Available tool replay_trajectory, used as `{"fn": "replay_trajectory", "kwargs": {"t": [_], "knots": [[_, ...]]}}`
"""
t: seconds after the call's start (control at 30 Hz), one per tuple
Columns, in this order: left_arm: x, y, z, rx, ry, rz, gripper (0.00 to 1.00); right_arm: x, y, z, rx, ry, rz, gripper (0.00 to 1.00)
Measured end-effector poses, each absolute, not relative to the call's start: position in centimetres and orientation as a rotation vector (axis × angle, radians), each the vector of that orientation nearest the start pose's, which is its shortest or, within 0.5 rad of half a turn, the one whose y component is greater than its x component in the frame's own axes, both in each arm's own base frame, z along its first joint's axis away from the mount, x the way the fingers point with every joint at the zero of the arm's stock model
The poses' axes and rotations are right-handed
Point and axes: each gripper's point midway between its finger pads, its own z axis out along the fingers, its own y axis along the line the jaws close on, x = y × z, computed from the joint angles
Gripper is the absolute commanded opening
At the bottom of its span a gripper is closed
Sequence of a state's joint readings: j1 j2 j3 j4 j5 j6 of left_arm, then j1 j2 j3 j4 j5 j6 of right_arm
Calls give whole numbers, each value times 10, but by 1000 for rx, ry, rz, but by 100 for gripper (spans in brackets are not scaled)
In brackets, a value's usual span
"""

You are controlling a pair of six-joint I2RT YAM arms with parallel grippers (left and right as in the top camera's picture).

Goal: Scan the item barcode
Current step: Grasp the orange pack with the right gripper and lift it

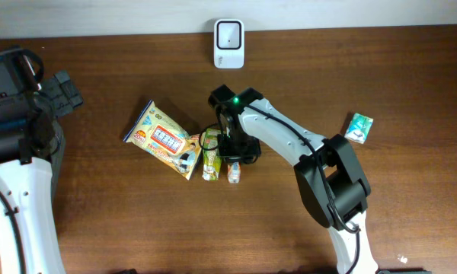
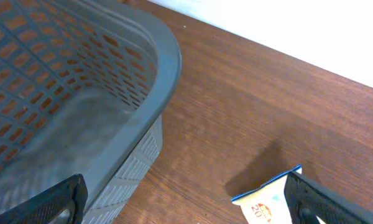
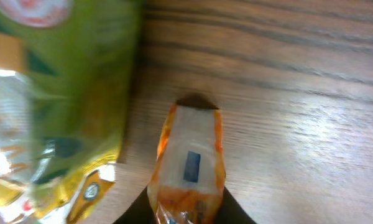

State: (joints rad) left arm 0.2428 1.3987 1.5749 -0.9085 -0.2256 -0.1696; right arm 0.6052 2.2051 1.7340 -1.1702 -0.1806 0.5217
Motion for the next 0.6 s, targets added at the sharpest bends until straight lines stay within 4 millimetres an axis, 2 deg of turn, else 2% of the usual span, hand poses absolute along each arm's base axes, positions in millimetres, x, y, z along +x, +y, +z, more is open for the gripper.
{"fn": "replay_trajectory", "kwargs": {"t": [0.07,0.13,0.17,0.23,0.3,0.37,0.4,0.43,0.5,0.6], "knots": [[364,130,314,-583,2224,298,99,314,242,32,-112,3315,87,16],[365,130,314,-583,2222,297,99,341,214,61,-117,3206,-165,16],[365,130,314,-583,2223,298,99,349,210,72,-117,3170,-206,16],[365,130,314,-583,2223,298,99,369,185,81,-133,3037,-445,16],[365,130,314,-583,2223,297,99,379,170,76,-164,2976,-600,17],[365,130,314,-583,2223,297,99,382,163,48,-208,2984,-720,24],[365,130,314,-583,2223,297,99,382,163,40,-224,2991,-736,26],[365,130,314,-583,2223,297,99,382,164,36,-231,2998,-732,34],[365,130,314,-583,2223,297,99,384,174,31,-264,3017,-646,41],[365,130,314,-583,2223,298,99,371,202,23,-348,3143,-380,44]]}}
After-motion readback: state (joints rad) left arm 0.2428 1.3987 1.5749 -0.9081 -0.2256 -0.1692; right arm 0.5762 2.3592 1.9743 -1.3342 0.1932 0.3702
